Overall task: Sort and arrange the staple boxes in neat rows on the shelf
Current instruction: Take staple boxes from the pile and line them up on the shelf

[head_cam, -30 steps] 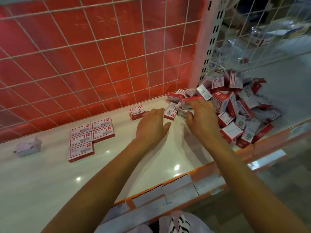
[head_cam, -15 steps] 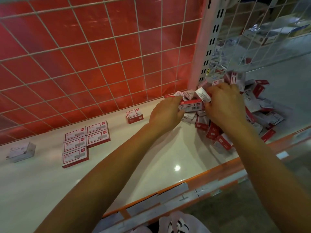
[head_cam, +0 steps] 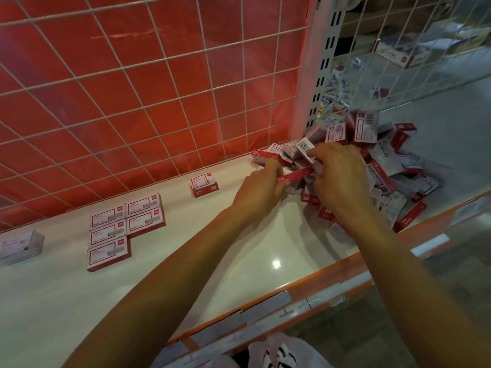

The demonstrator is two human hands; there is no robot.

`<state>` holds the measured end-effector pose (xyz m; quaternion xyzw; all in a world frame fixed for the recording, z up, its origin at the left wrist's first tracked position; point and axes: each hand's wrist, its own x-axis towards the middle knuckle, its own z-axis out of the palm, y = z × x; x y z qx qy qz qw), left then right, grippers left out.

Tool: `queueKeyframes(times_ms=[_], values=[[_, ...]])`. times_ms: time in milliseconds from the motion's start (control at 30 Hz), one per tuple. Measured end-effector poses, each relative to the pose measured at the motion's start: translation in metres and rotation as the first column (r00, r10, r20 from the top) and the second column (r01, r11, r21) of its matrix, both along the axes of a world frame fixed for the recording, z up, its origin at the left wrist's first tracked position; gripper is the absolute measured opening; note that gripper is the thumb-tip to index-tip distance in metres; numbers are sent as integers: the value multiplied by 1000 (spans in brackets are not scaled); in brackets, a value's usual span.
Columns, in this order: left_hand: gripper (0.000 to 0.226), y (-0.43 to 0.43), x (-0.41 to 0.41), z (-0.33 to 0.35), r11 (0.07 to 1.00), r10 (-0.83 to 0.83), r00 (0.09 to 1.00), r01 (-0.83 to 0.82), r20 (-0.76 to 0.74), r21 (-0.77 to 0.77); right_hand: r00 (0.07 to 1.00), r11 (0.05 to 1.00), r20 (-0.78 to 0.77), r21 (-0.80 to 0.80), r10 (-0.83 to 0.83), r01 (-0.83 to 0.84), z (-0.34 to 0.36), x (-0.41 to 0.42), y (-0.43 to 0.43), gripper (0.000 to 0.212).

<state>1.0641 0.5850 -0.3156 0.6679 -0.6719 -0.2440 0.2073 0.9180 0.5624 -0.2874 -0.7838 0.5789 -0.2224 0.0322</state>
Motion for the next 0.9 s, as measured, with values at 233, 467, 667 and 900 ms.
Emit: queueKeyframes(times_ms=[233,467,667,900], values=[[18,22,15,-5,996,78,989,-82,-128,-28,970,996,230,-61,79,-67,-6,5,6,37],[63,51,49,-6,956,260,959,-273,-115,-109,849,963,528,216,24,-162,-12,21,22,40],[55,80,75,-6,933,321,947,-321,-29,-164,720,812,685,478,-107,-334,-26,41,33,40],[52,110,97,-19,890,434,901,-430,-10,-152,620,668,759,569,-201,-479,-31,51,42,38]])
